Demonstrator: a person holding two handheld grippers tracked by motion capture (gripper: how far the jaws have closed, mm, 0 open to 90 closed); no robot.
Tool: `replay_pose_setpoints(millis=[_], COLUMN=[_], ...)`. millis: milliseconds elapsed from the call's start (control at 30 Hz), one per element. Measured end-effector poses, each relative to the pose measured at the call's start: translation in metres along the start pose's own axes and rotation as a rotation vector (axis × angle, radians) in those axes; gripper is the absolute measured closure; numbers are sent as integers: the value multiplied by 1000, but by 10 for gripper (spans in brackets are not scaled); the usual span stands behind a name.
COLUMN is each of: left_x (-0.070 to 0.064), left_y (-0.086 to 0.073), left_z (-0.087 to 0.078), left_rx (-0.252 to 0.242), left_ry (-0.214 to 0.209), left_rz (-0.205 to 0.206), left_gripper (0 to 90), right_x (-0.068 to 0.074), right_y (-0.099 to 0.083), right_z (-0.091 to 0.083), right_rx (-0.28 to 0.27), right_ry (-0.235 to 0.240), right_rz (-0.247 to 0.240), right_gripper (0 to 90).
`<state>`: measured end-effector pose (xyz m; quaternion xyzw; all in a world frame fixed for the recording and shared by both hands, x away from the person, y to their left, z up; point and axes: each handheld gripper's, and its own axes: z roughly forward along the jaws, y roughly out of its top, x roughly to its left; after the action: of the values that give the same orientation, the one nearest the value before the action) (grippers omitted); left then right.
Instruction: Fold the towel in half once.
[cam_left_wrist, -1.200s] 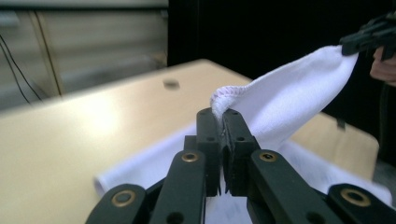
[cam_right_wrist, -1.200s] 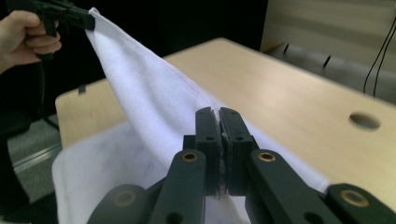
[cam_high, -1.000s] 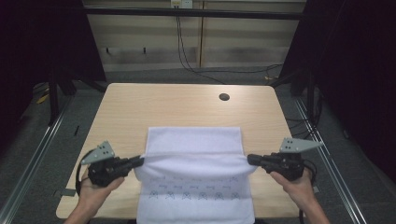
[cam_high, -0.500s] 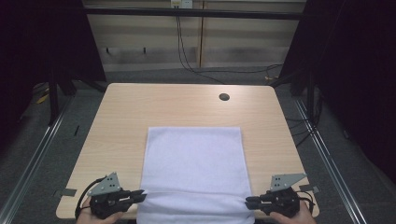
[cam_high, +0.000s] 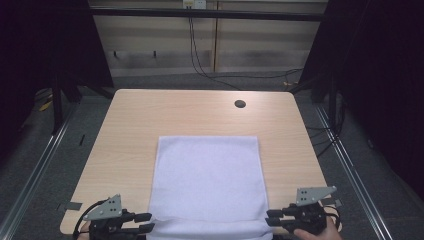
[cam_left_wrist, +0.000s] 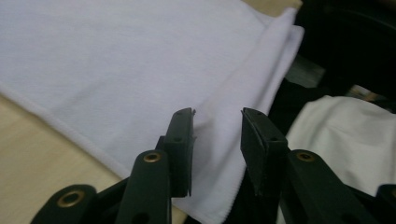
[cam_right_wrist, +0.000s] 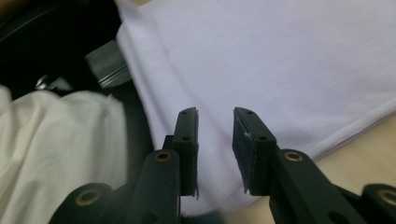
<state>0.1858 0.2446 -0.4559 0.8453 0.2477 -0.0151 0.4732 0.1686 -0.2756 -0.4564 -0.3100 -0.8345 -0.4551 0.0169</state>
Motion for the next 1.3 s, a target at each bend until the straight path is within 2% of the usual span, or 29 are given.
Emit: replay_pose_setpoints(millis=[33,67,133,167,233,300,333,367,400,433,467,500,533,567,633,733,800,833,867,900,933,1000,1033,1100,1200,1267,1300], left_x=[4,11,27,38,60,79,87,96,102,109,109,122,127,133,142,149,149,149,149,149,152,152,151,150,149,142,140], left_y=[2,7,15,20,30,38,42,46,49,52,52,58,60,63,65,65,64,64,65,65,62,60,61,59,58,56,55], left_z=[2,5,12,17,29,41,46,51,55,59,59,65,67,70,77,85,88,89,93,93,100,101,100,98,96,94,93], left_rx=[-5,-27,-44,-40,-22,8,16,34,38,35,35,37,48,51,52,77,30,23,44,44,76,72,87,89,95,109,111], left_ry=[6,34,51,53,106,140,152,142,164,191,191,211,237,245,260,310,365,357,345,345,354,358,359,352,340,335,332], left_rz=[-4,-15,-47,-62,-87,-108,-122,-134,-124,-134,-134,-153,-137,-134,-158,-128,-132,-136,-128,-128,-111,-95,-87,-94,-93,-75,-76], left_gripper=[641,642,646,645,639,623,611,606,601,589,585,594,602,603,617,634,629,620,610,596,597,633,663,739,795,829,834], right_x=[-2,-8,-21,-28,-43,-58,-65,-73,-80,-86,-92,-98,-101,-106,-113,-121,-125,-129,-132,-132,-137,-138,-139,-137,-136,-134,-132], right_y=[2,6,15,20,31,41,46,50,54,58,62,65,68,70,73,78,80,81,81,81,84,84,84,84,84,81,80], right_z=[1,3,10,14,22,31,35,39,43,47,52,57,60,65,74,88,94,96,98,98,101,102,103,103,102,100,99], right_rx=[-2,-5,-15,-13,-2,6,10,21,32,47,48,58,66,72,94,124,130,126,113,113,109,111,113,134,142,146,147], right_ry=[-8,-23,-56,-74,-110,-150,-163,-168,-179,-189,-193,-211,-218,-224,-247,-272,-290,-300,-300,-300,-312,-313,-325,-346,-328,-304,-296], right_rz=[7,7,28,39,38,56,62,62,66,74,71,70,69,68,60,50,49,50,68,68,73,66,57,29,41,51,50], right_gripper=[718,717,688,688,677,616,589,567,547,541,537,537,537,538,558,563,553,538,531,531,527,535,602,638,689,772,785])
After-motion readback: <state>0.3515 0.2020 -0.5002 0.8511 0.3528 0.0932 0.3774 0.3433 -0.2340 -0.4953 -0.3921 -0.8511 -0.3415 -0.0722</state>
